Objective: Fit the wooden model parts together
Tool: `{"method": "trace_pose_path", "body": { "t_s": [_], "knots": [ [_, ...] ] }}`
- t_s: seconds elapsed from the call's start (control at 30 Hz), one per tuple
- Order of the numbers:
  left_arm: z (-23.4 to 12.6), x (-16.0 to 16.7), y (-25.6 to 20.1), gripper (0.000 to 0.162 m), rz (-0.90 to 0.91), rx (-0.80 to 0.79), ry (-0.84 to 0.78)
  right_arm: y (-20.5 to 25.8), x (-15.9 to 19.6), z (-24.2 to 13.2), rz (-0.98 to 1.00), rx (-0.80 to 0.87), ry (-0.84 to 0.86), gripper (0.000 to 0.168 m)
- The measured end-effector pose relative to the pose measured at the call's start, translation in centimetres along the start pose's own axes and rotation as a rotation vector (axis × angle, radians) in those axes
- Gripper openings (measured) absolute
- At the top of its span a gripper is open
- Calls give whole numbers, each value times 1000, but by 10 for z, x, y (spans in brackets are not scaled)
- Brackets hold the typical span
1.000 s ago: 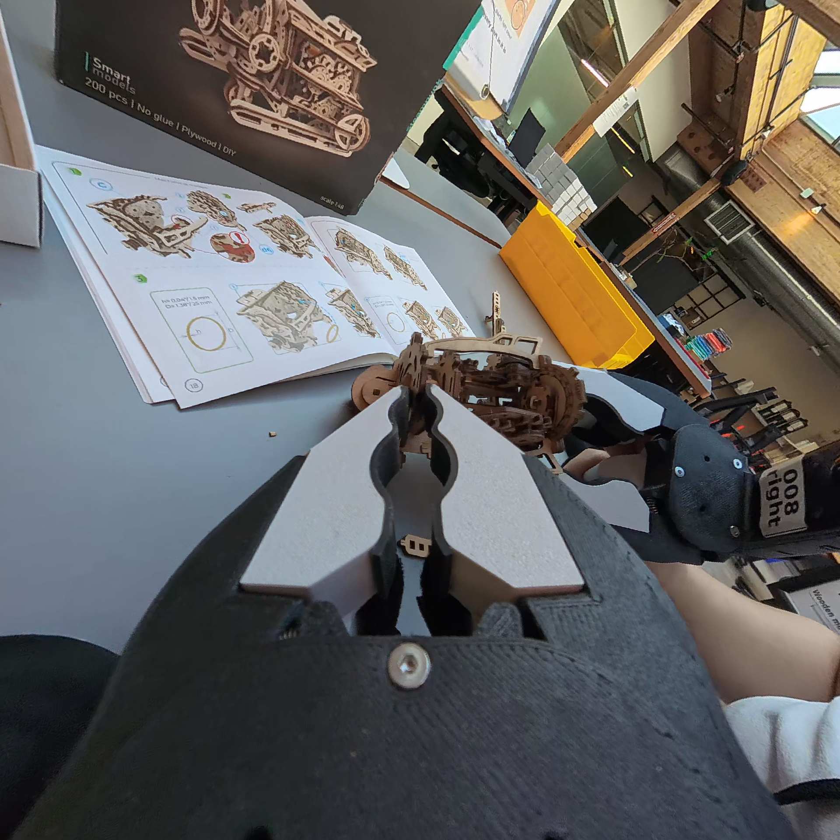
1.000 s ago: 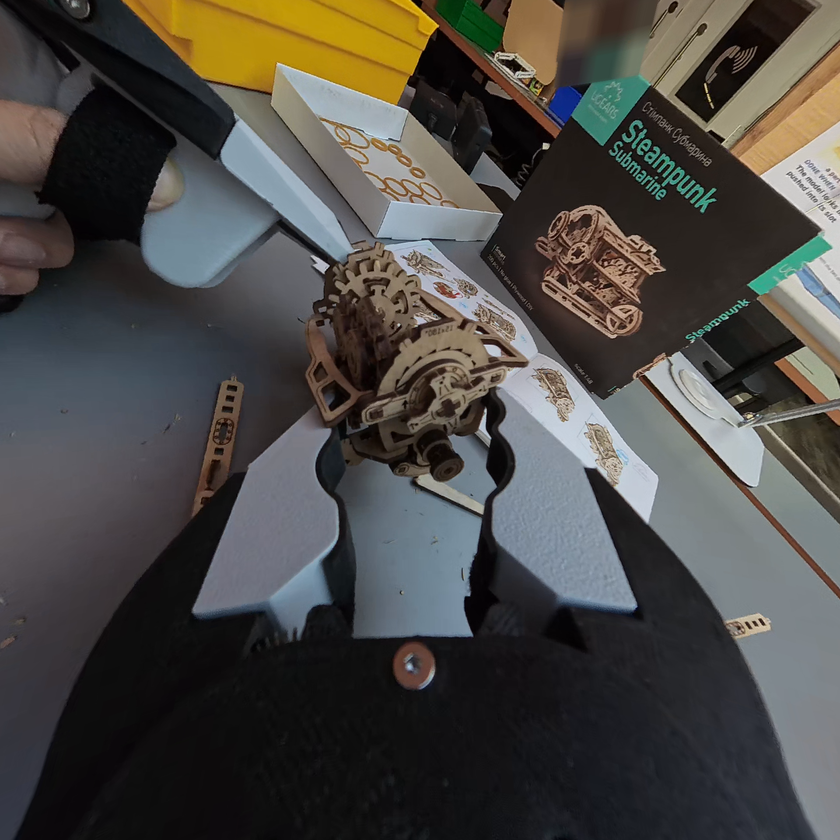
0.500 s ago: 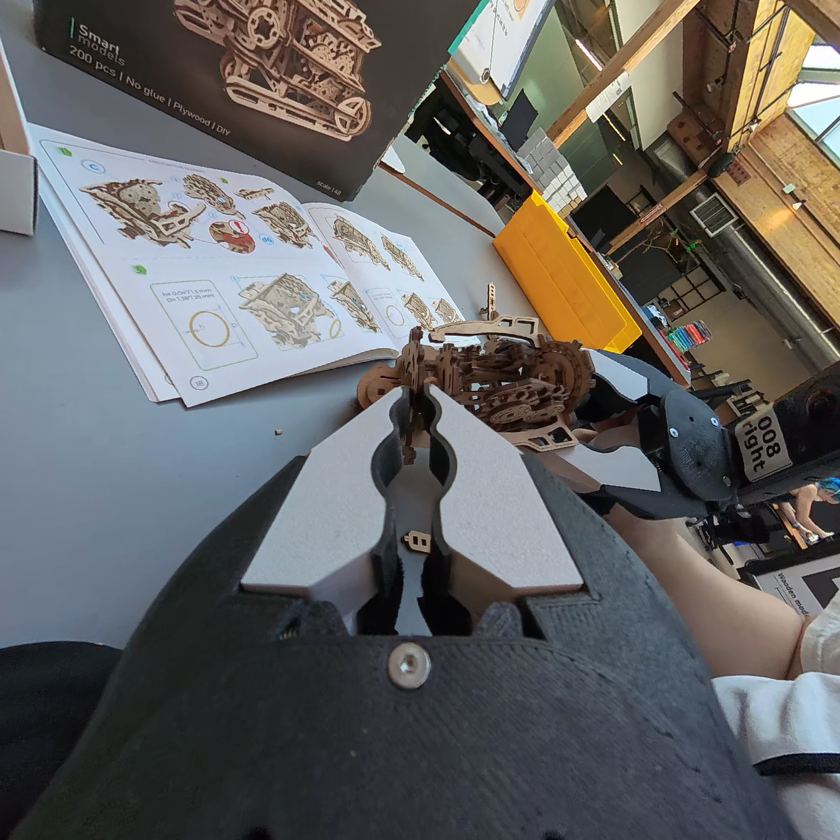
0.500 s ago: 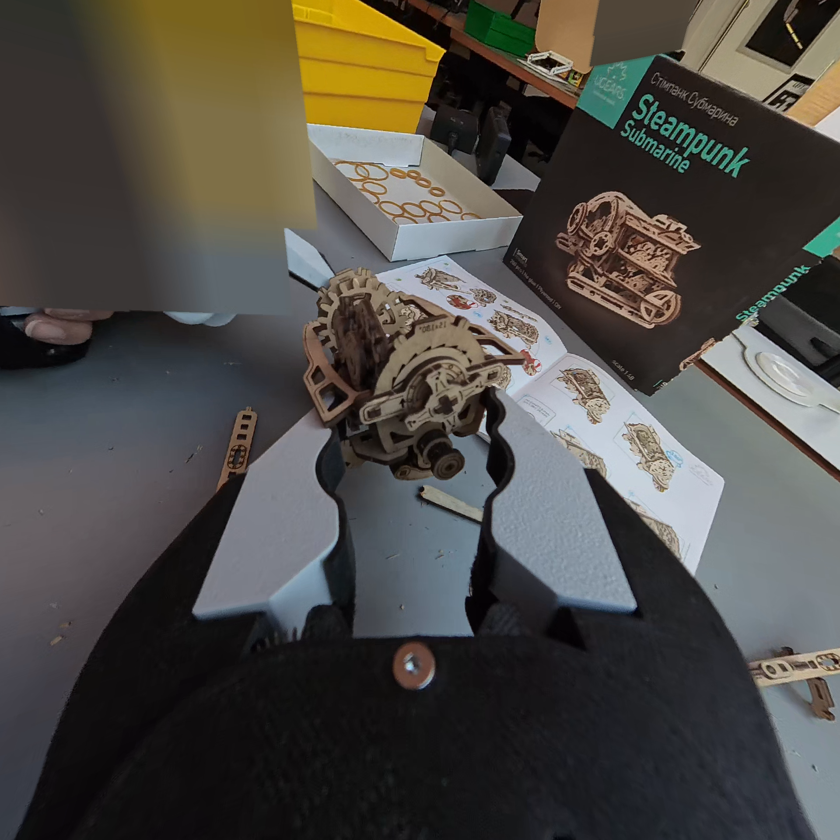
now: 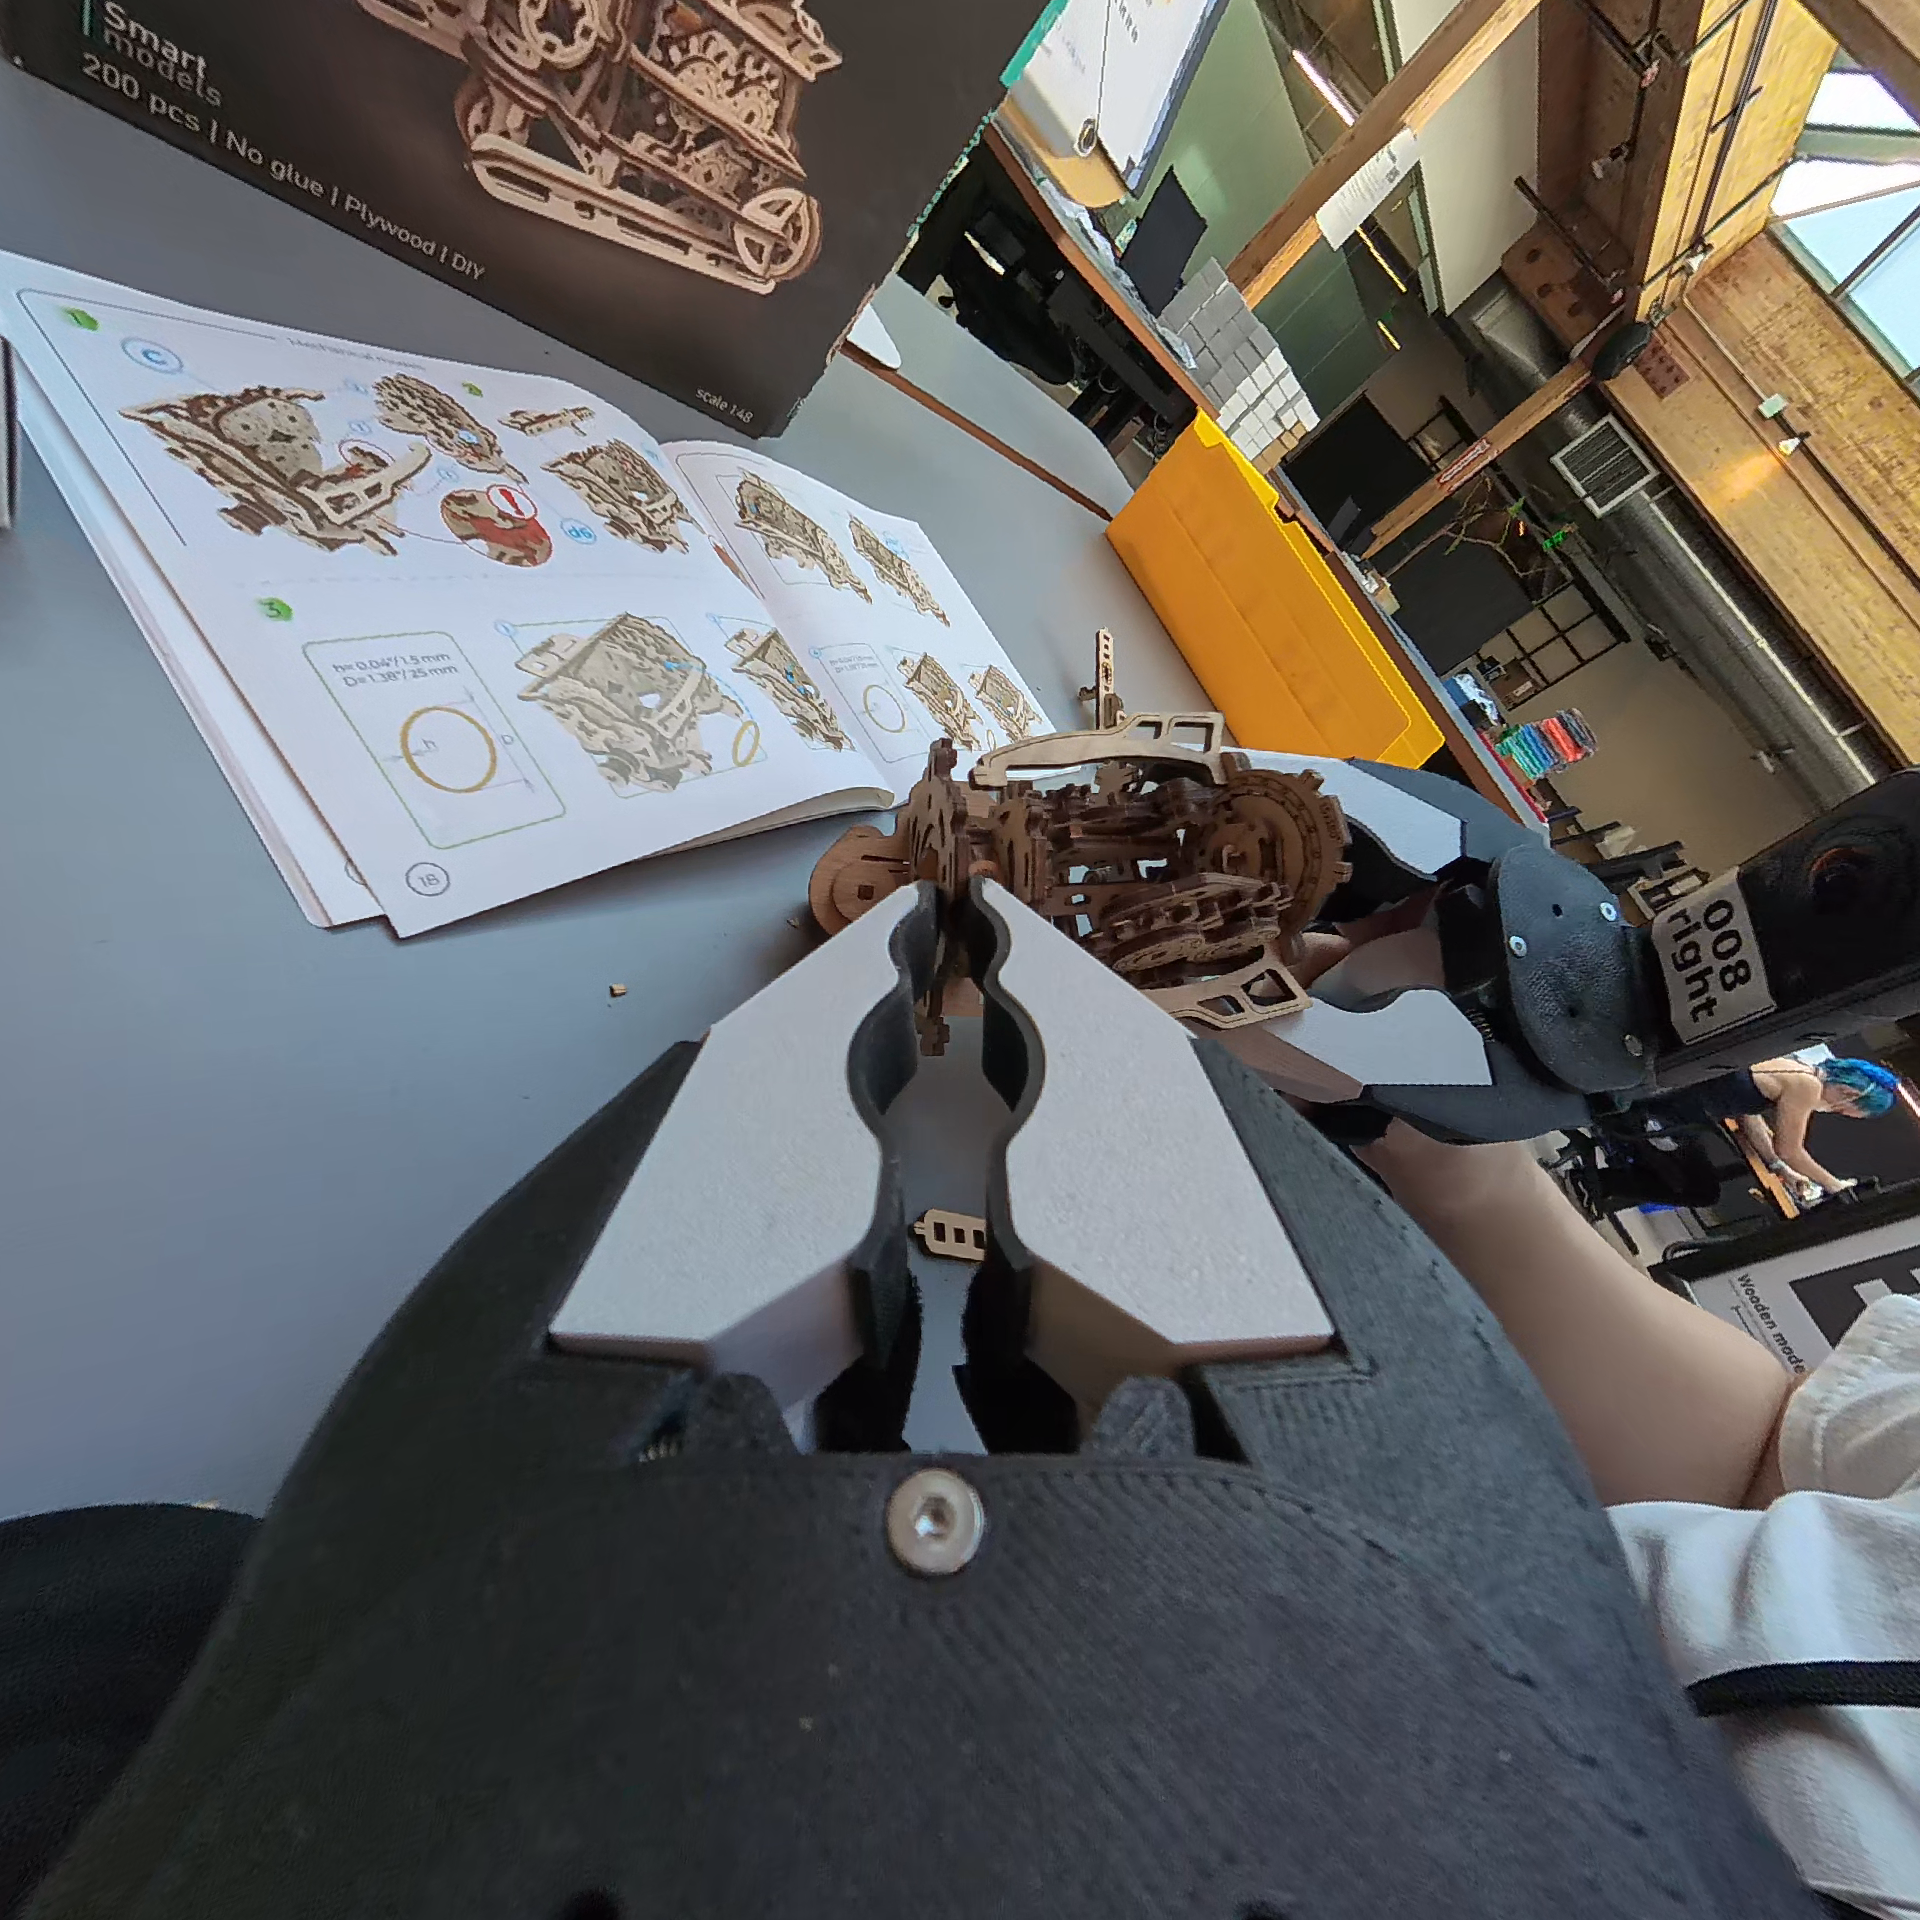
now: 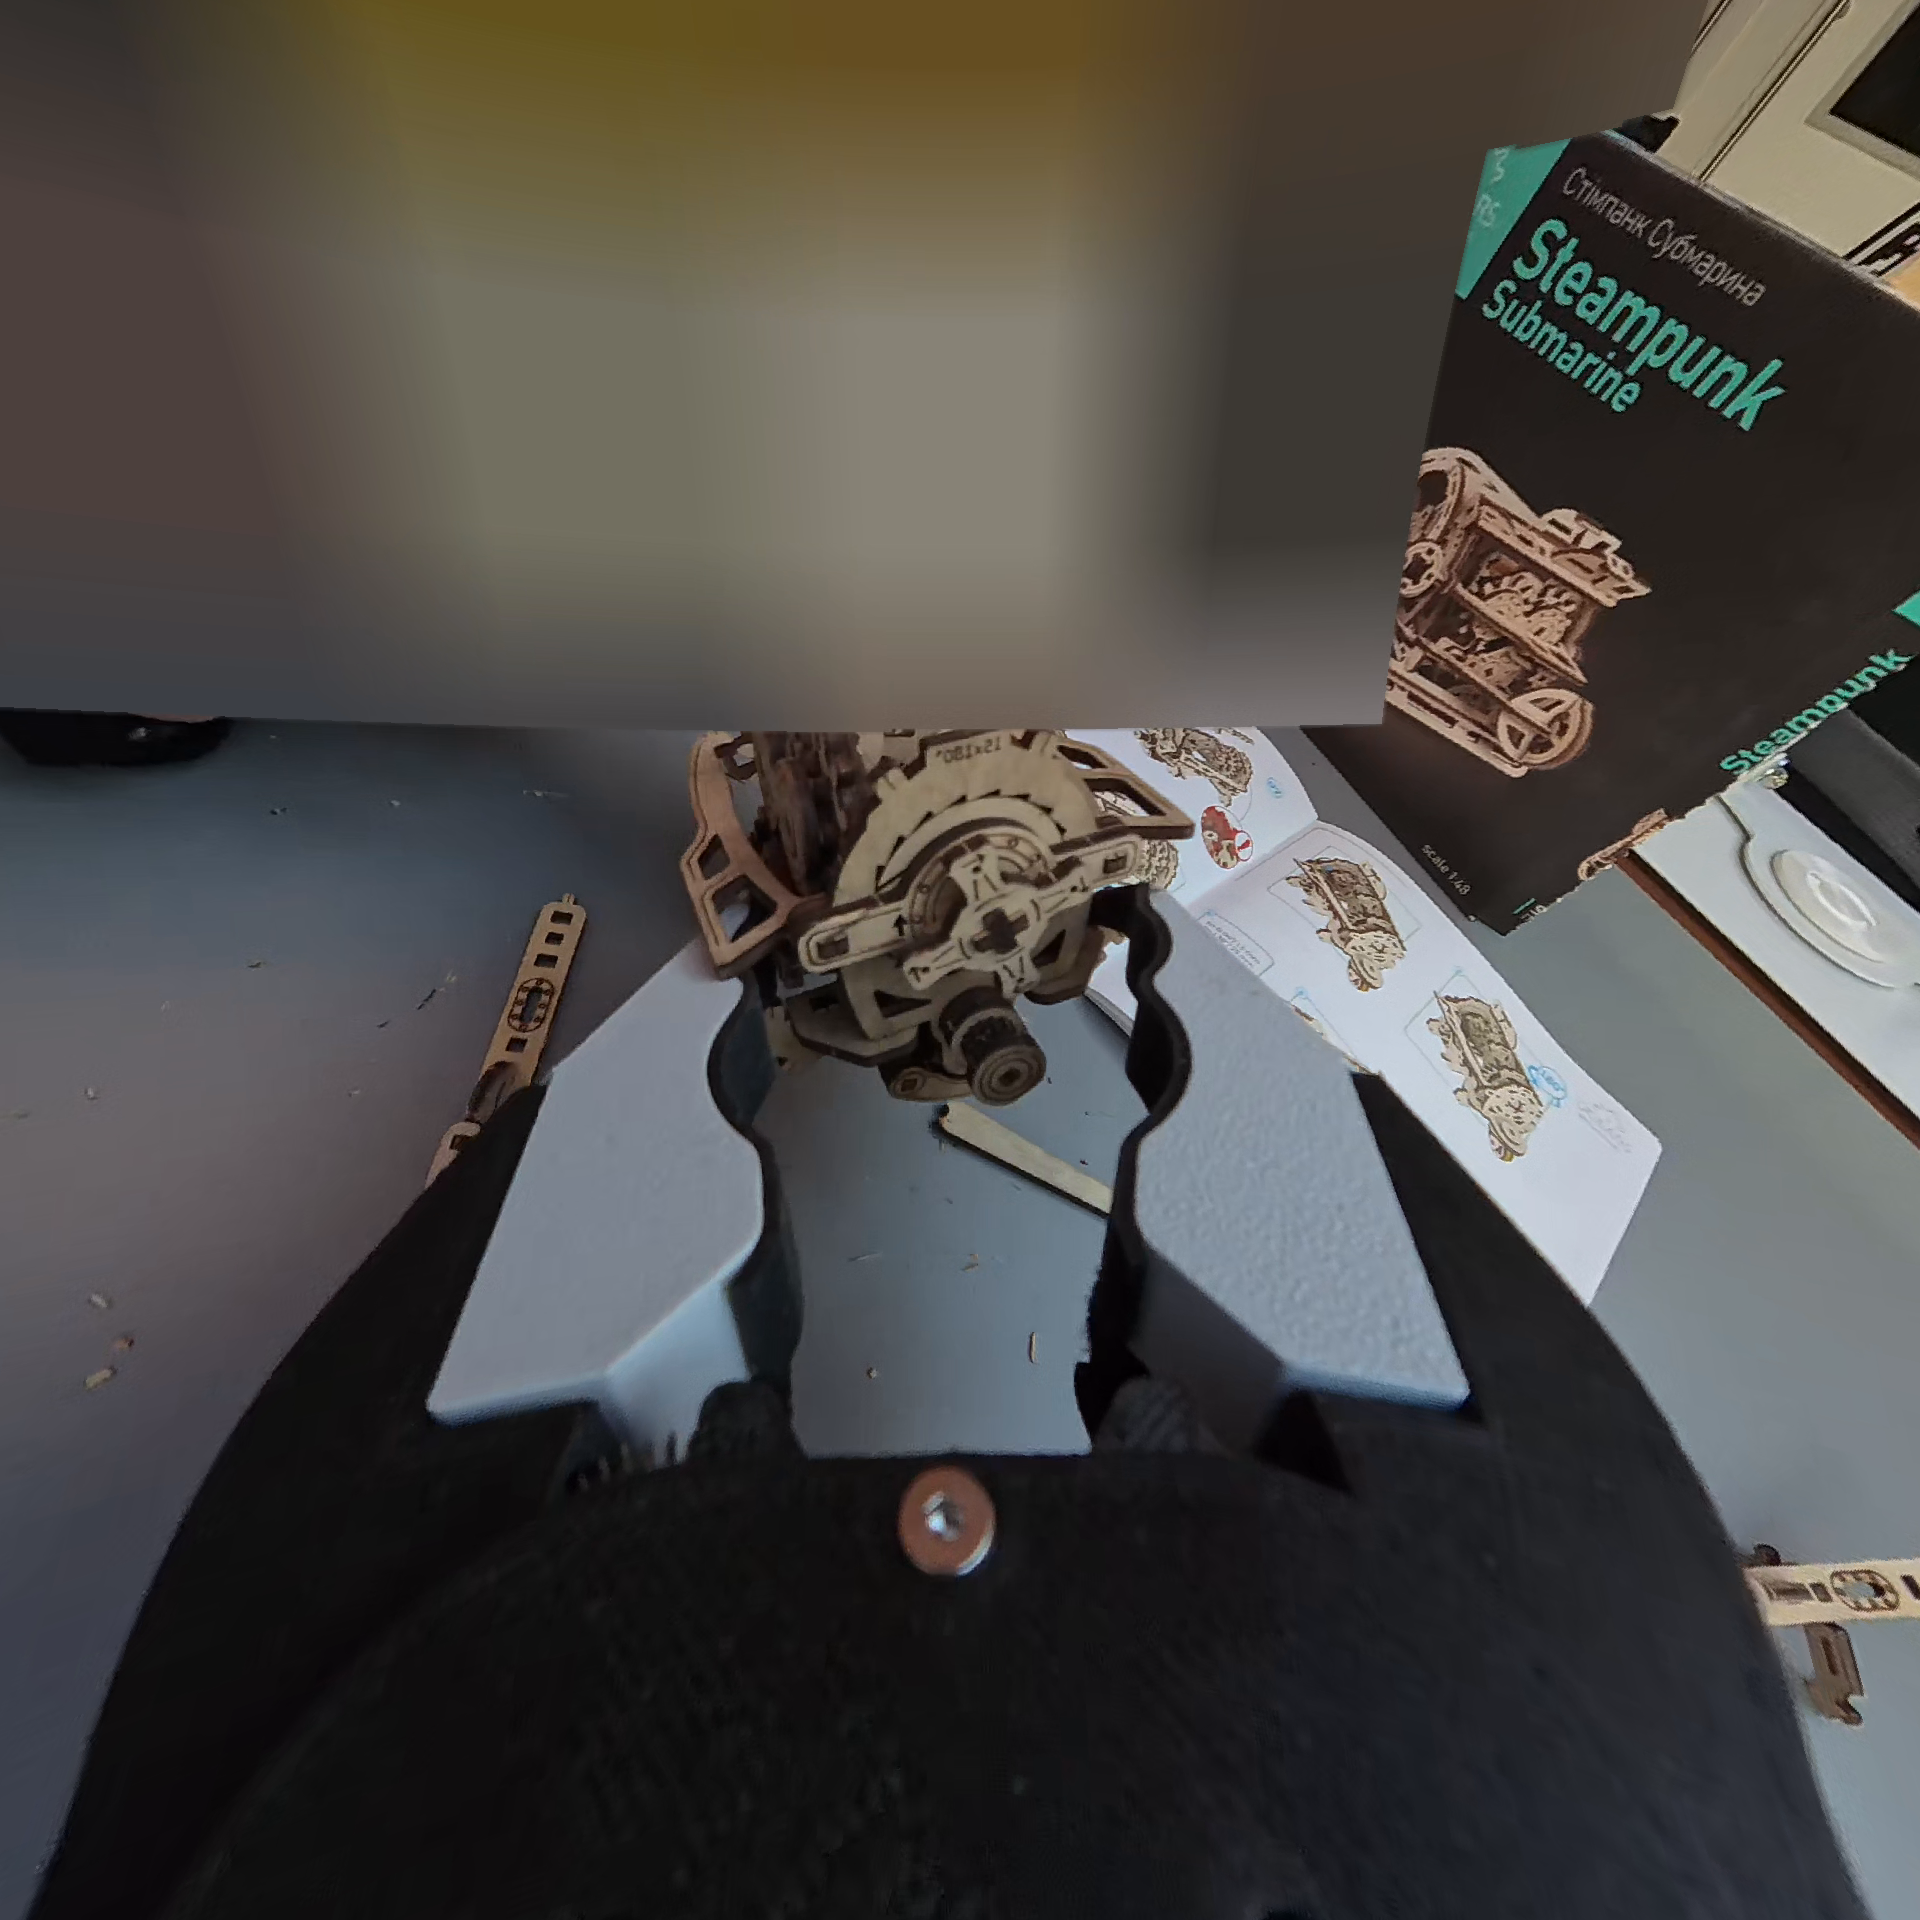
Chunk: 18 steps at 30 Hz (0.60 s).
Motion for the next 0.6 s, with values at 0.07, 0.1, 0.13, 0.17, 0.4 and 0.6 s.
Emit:
{"method": "trace_pose_path", "body": {
  "t_s": [0.07,0.1,0.13,0.17,0.4,0.6],
  "knots": [
    [0,0,0,3,-8,5,1,-1,-1,0,4,2,4,67],
    [0,0,0,3,-10,5,-1,-2,-1,0,19,2,9,67],
    [0,0,0,3,-7,3,-3,-2,-1,1,46,-5,11,68],
    [0,0,0,3,-3,1,-5,-2,-1,1,69,-14,14,68],
    [1,1,-2,3,24,-1,-1,-1,-1,0,55,-16,34,70],
    [1,1,-3,3,33,2,0,-2,1,1,53,-34,66,70]
  ]
}}
Point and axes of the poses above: each gripper's, where its closed fingertips meet, z out along the fingers, x out of its underside, y = z × x across the jaws, the point moved 3 cm from there along -z, back along the fingers, and after that the axes turned 2 degrees about y, right-handed, at the moved point
